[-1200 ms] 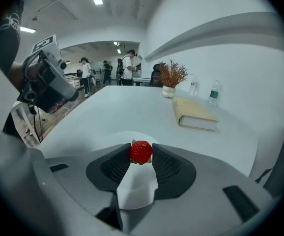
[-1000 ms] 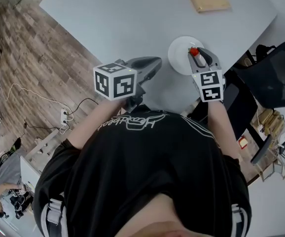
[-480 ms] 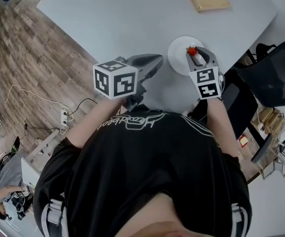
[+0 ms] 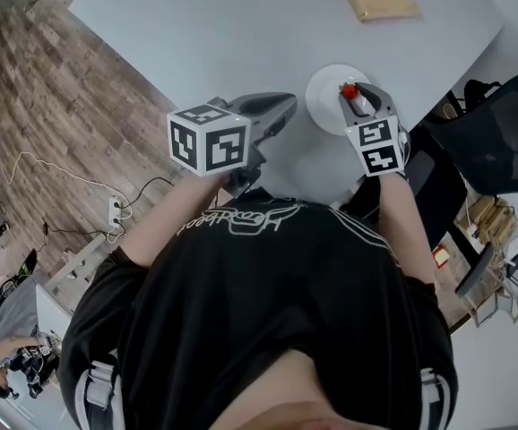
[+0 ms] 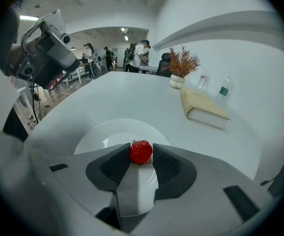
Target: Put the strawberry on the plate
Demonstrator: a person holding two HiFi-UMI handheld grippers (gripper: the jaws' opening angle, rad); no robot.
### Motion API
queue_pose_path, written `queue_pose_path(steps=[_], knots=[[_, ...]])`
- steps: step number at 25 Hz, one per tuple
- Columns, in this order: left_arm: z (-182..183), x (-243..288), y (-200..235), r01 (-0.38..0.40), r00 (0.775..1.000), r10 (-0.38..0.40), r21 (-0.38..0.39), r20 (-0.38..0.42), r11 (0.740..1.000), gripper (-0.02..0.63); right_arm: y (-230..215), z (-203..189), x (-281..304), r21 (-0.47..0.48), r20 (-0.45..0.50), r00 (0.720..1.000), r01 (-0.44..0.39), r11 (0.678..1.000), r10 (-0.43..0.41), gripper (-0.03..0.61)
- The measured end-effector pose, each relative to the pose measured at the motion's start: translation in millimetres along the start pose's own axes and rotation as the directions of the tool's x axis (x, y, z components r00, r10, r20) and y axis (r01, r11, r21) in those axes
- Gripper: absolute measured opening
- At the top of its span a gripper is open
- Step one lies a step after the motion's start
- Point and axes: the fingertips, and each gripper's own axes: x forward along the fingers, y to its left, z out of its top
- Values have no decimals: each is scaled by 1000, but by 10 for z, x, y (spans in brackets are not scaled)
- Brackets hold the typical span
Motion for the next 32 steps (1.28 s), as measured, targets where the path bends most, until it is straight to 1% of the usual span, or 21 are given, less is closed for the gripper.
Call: queue_pose_path(steps=[4,7,12,16,19,21,26,28,29,32], knots=[[10,-48,-36,-1,1000,1,10,9,1000,6,8,13,-18,14,15,1000,-7,1000,7,135],[6,-110,-32,-10,1000,10,11,20,1000,6,-11,70,-50,28,39,999,-7,1000,6,158],[-18,-267,-80,-24,999,23,9,44,1000,6,-25,191,-264,36,89,996,12,999,-15,166],[-40,-362,-263,-13,998,11,34,58,999,6,-14,323,-598,122,185,983,-9,992,-14,164],[-53,-406,-451,-4,997,-1,68,72,998,6,-7,384,-907,196,259,966,-35,980,-17,164],[-78,-433,-617,6,996,-13,86,86,996,6,10,396,-1152,229,302,953,-44,972,-28,164],[-167,-545,-1157,34,991,-54,160,120,986,6,98,317,-1859,246,357,930,-8,969,-83,163],[-217,-579,-1366,47,989,-72,182,130,982,6,162,292,-2155,256,387,917,-5,967,-98,161],[-254,-589,-1474,56,988,-82,189,133,980,6,199,276,-2306,264,402,909,-5,965,-105,150],[-402,-627,-1817,85,984,-116,217,136,972,6,348,214,-2736,274,444,888,-6,962,-121,87]])
